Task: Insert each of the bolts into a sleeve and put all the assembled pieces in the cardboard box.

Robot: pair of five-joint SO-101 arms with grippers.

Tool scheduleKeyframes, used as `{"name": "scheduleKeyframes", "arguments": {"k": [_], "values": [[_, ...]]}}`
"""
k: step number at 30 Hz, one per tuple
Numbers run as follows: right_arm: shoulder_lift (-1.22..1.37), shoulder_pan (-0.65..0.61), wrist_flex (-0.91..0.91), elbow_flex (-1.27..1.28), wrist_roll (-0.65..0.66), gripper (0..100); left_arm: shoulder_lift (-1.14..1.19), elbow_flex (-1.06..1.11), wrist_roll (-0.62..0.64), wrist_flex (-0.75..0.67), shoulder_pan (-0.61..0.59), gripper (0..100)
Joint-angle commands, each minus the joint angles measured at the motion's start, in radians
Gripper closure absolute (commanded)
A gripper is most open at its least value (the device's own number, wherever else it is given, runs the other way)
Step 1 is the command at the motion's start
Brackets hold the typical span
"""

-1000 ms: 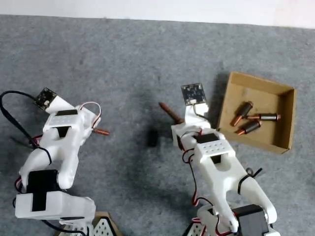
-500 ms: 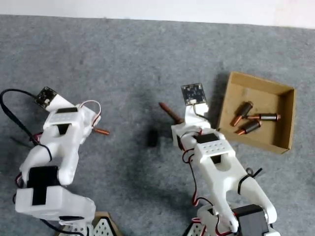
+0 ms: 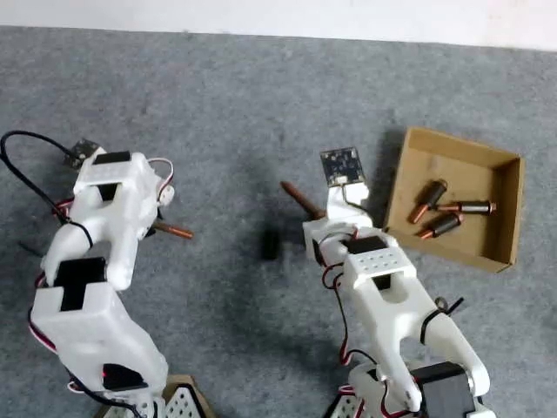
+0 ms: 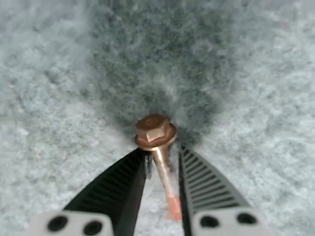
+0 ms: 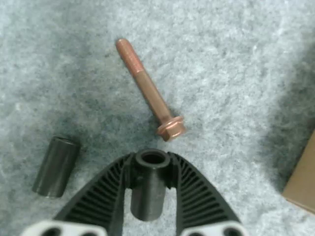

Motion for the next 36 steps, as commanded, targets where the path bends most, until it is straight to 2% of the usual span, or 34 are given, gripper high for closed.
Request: {"name": "scheduleKeyframes", "arguments": {"k": [1, 11, 15, 19, 25, 29, 36], "values": [[-0.036, 0.004, -0.022, -0.005, 0.011, 98.9, 0.013, -0.008, 0.008, 0.014, -0.038, 98], [-0.047, -0.022, -0.022, -0.004, 0.018, 99.2, -0.024, -0.016, -0.002, 0.0, -0.033, 100], [-0.047, -0.102, -0.058, 0.031, 0.132, 99.3, -0.15, 0.036, -0.08, -0.032, -0.002, 100], [-0.048, -0.145, -0.185, 0.127, 0.186, 99.3, -0.318, 0.219, -0.101, -0.15, 0.065, 100], [-0.15, -0.14, -0.203, 0.163, 0.181, 99.3, -0.685, 0.553, -0.221, -0.374, 0.127, 100], [-0.24, -0.143, -0.275, 0.248, 0.18, 99.3, -0.906, 0.73, -0.233, -0.453, 0.194, 100], [-0.392, -0.174, -0.417, 0.401, 0.184, 99.3, -1.216, 0.895, -0.229, -0.476, 0.202, 100]]}}
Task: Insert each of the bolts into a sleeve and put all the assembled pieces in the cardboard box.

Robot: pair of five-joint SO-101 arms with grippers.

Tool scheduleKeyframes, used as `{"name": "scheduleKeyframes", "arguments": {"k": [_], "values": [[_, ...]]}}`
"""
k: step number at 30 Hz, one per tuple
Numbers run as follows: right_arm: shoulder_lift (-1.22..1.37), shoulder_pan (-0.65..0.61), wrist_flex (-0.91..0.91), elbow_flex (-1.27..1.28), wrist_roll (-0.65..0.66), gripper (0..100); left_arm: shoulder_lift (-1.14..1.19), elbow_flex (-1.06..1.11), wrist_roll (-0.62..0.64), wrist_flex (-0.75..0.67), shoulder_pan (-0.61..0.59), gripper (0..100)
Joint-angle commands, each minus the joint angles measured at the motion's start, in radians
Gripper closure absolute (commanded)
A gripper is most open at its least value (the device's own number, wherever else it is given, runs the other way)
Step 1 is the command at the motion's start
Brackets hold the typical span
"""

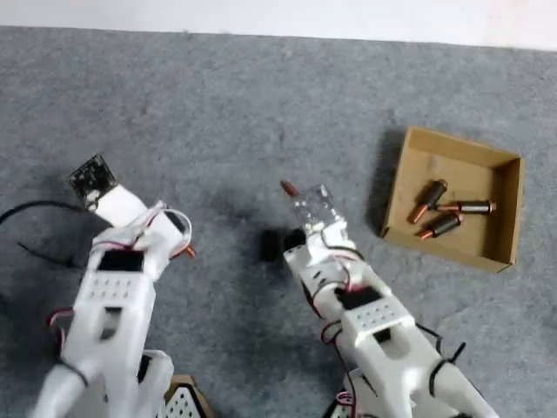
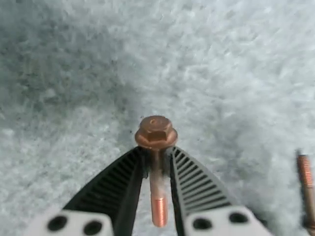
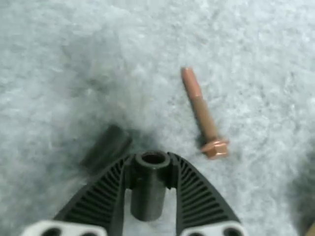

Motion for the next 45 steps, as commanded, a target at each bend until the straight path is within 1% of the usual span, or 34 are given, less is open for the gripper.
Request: {"name": "scheduleKeyframes", "arguments": {"k": [1, 7, 14, 22, 23, 26, 29, 31, 38, 42, 45], "values": [[-0.09, -0.038, -0.079, 0.033, 0.012, 99.3, -0.173, 0.035, -0.003, -0.026, 0.015, 100], [-0.116, -0.071, -0.093, 0.062, 0.014, 99.3, -0.346, 0.13, -0.003, -0.035, 0.016, 100], [-0.117, -0.088, -0.093, 0.062, 0.014, 99.3, -0.516, 0.272, -0.005, -0.153, 0.016, 100], [-0.117, -0.162, -0.093, 0.064, 0.015, 99.3, -0.785, 0.403, -0.003, -0.163, 0.018, 99], [-0.117, -0.166, -0.093, 0.064, 0.02, 99.3, -0.826, 0.423, -0.003, -0.161, 0.018, 99], [-0.117, -0.171, -0.093, 0.065, 0.11, 99.3, -0.952, 0.487, -0.005, -0.161, 0.018, 99], [-0.117, -0.173, -0.093, 0.065, 0.126, 99.3, -1.07, 0.509, -0.006, -0.146, 0.018, 99], [-0.117, -0.173, -0.093, 0.065, 0.126, 99.3, -1.075, 0.507, -0.006, -0.121, 0.024, 99], [-0.117, -0.225, -0.093, 0.065, 0.126, 99.3, -1.053, 0.507, -0.008, -0.115, 0.111, 99], [-0.117, -0.229, -0.096, 0.065, 0.126, 99.3, -1.052, 0.507, -0.008, -0.114, 0.142, 99], [-0.15, -0.226, -0.134, 0.096, 0.126, 99.3, -1.044, 0.507, -0.005, -0.112, 0.189, 99]]}}
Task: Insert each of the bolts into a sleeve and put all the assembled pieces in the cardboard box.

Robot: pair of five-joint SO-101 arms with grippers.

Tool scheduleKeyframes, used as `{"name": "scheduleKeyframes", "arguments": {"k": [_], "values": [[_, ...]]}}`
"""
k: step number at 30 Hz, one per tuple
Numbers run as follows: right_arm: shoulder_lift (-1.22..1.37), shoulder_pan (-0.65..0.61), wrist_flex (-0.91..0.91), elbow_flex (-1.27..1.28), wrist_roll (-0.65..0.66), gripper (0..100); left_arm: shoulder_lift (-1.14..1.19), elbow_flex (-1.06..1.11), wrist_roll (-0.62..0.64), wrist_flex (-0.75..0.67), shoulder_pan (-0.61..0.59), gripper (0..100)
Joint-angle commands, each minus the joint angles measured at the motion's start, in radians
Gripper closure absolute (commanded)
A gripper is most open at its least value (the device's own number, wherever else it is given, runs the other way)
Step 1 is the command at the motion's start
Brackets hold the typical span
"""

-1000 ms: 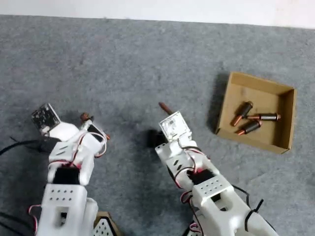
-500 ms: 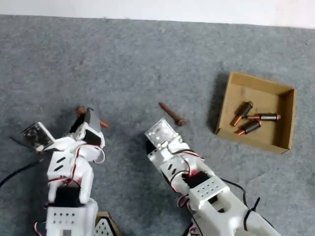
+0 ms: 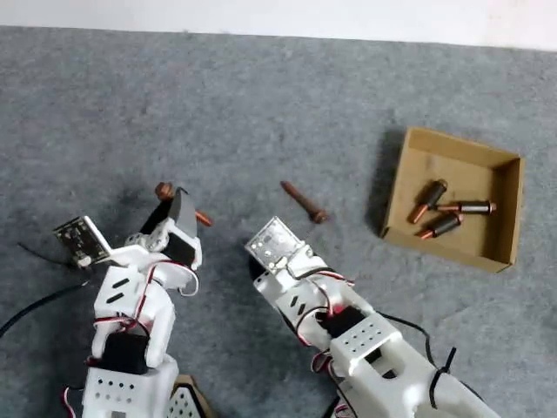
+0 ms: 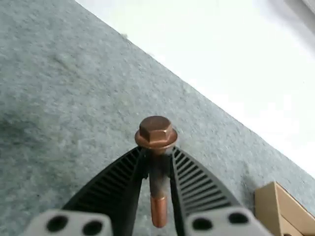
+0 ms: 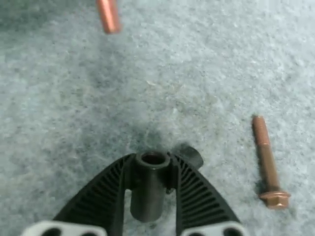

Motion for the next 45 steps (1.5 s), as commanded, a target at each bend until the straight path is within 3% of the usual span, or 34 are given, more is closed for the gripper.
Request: {"name": "scheduleKeyframes", "arguments": {"k": [1, 16, 24, 29, 34, 39, 45], "values": [[-0.084, -0.007, -0.07, 0.039, 0.009, 99.3, -0.01, 0.018, -0.006, 0.008, 0.068, 99], [-0.536, -0.008, -0.091, 0.289, 0.014, 99.3, -0.018, 0.007, -0.003, 0.012, 0.17, 99], [-0.561, -0.008, -0.013, 0.303, 0.017, 99.3, -0.018, -0.008, -0.003, -0.049, 0.174, 99], [-0.562, -0.015, 0.035, 0.302, 0.109, 99.3, -0.018, -0.05, -0.003, -0.075, 0.183, 99], [-0.562, -0.015, 0.036, 0.302, 0.112, 99.3, -0.018, -0.048, -0.005, -0.08, 0.232, 99], [-0.562, -0.016, 0.038, 0.302, 0.114, 99.3, -0.018, -0.048, -0.003, -0.083, 0.196, 99], [-0.562, -0.016, 0.038, 0.302, 0.121, 99.3, -0.018, -0.048, 0.103, -0.083, 0.15, 99]]}}
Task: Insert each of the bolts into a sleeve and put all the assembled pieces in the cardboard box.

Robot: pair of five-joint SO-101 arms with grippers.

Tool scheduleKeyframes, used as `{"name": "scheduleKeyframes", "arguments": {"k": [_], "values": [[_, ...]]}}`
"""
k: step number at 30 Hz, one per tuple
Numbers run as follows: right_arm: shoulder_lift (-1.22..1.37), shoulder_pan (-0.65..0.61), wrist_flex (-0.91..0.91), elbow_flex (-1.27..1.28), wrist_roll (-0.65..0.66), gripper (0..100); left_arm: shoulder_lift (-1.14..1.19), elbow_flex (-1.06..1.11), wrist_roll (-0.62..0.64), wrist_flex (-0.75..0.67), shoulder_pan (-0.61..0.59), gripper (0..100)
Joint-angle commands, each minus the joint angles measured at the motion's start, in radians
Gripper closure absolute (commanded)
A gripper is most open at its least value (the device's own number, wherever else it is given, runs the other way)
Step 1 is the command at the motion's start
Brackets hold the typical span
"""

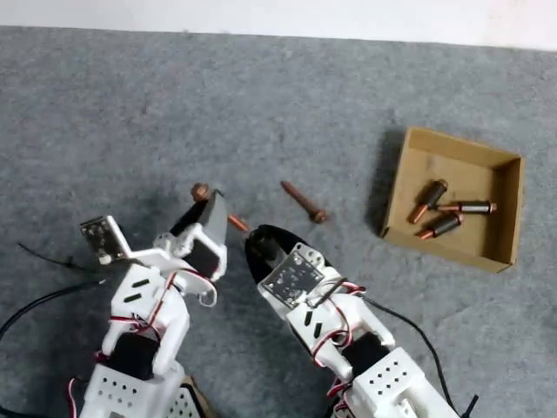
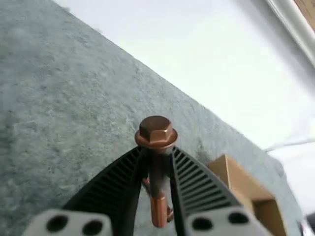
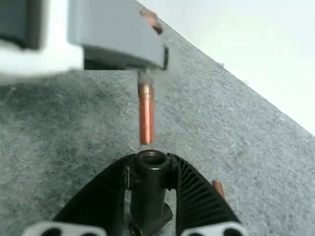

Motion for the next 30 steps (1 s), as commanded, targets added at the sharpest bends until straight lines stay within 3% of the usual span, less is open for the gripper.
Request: {"name": "scheduleKeyframes", "arguments": {"k": [1, 7, 12, 17, 30], "values": [[-0.021, -0.01, 0.004, 0.108, 0.035, 99.3, -0.018, -0.038, 0.025, -0.026, -0.008, 99], [-0.018, -0.01, 0.004, 0.108, 0.077, 99.3, -0.018, -0.042, 0.031, -0.028, -0.007, 99], [-0.016, -0.031, 0.01, 0.108, 0.078, 99.3, -0.018, -0.036, 0.029, -0.023, 0.061, 99], [-0.021, -0.062, 0.093, 0.102, 0.133, 99.3, -0.018, -0.038, 0.029, -0.028, 0.042, 99], [-0.021, -0.033, 0.094, 0.102, 0.135, 99.3, -0.018, -0.027, 0.031, -0.02, 0.047, 99]]}}
